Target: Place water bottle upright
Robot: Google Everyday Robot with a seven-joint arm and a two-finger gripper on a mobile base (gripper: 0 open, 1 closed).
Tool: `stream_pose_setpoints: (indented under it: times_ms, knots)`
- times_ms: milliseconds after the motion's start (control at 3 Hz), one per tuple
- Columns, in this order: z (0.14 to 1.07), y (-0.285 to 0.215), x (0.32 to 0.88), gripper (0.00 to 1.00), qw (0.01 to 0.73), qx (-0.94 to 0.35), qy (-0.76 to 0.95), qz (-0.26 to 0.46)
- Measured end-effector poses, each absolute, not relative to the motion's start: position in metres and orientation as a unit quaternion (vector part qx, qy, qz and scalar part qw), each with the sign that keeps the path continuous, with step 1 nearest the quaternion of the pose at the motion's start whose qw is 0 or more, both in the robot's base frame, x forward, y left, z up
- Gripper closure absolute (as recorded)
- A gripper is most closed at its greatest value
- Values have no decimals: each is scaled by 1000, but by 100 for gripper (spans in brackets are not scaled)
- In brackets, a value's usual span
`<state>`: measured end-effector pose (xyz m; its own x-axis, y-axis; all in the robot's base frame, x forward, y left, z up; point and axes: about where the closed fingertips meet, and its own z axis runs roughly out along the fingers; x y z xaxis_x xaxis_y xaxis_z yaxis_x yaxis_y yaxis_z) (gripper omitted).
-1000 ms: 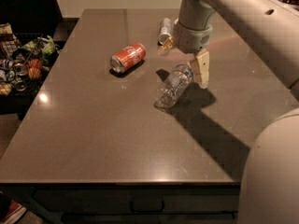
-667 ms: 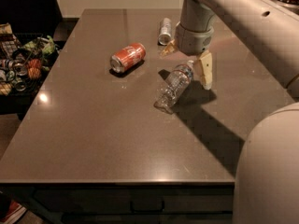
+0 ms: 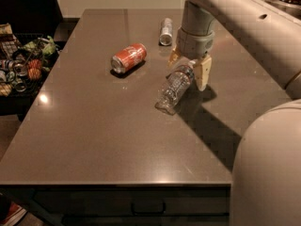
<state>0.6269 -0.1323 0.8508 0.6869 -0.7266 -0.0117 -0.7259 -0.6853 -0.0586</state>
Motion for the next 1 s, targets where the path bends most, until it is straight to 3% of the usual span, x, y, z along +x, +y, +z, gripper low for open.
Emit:
stream_pose_setpoints:
  times_ms: [667,1000]
  knots:
    - [860,-141,635,72,22,-926,375,-38]
    - [884,-150,643,96,55,-930,358,-66]
